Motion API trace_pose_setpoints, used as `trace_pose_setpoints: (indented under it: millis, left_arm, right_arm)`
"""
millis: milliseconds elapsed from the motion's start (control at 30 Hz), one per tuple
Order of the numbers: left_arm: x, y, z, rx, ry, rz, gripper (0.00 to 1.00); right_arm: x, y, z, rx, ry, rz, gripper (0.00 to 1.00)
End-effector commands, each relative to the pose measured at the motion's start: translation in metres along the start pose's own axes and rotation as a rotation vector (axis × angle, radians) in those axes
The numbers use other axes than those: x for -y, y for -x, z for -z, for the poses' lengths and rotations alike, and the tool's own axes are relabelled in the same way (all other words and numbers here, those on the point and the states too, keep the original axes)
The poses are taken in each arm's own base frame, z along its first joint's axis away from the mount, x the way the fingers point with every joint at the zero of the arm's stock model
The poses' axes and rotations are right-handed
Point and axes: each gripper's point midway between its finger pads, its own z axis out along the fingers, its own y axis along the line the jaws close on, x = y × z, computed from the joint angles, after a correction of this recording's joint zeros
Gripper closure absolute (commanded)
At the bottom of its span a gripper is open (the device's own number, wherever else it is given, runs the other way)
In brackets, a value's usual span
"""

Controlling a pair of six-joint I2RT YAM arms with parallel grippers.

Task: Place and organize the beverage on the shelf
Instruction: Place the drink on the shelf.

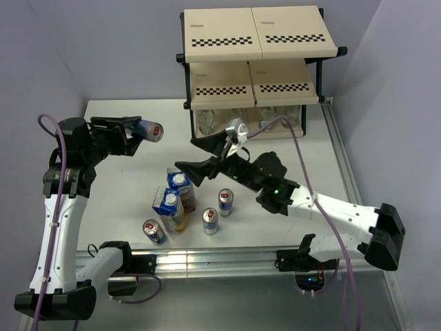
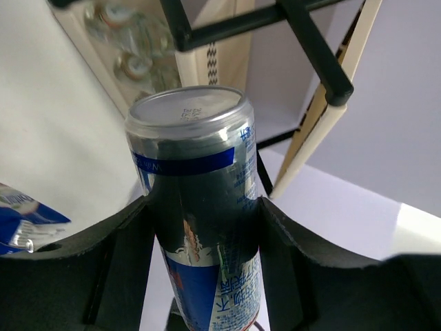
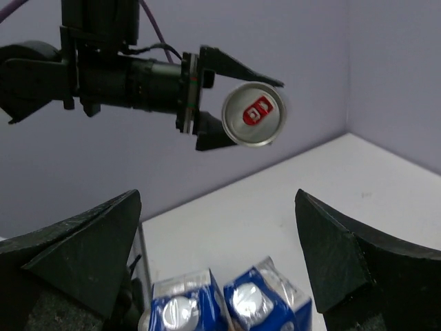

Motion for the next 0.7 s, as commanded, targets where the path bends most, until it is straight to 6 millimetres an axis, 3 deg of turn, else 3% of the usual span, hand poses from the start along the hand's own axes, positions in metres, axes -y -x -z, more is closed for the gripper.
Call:
trace_pose_setpoints:
  millis: [0,67,100,167,200,333,667]
  left_arm:
    - [0.064,-0.036,0.027,-0.184,-0.244,0.062,1.0]
    - [0.069,-0.038,0.029,-0.187,-0.25,0.085,1.0]
    - [0.072,-0.041,0.03,-0.194,-0.252,0.11,1.0]
    - [0.073,-0.049,0.031,-0.227,-0.251,0.137,1.0]
    - [0.074,-0.051,0.032,-0.238,-0.254,0.169,1.0]
    - [0.073,-0.064,0.037,-0.27,-0.262,0.21,1.0]
    - [0.058,-0.081,0.036,-0.331,-0.244,0.289,1.0]
  right_arm:
    - [-0.005,0.044,-0.018,0.255,-0.036,0.095,0.01]
    - [-0.001,0.058,-0.025,0.332,-0.074,0.12,0.01]
    - [0.002,0.049,-0.033,0.324,-0.088,0.129,0.01]
    - [0.002,0.058,-0.042,0.362,-0.111,0.157,0.01]
    - [0.004,0.05,-0.048,0.357,-0.115,0.174,0.01]
    - [0.003,0.063,-0.053,0.44,-0.124,0.223,0.02]
    - [-0.003,0.08,-0.079,0.497,-0.105,0.231,0.09]
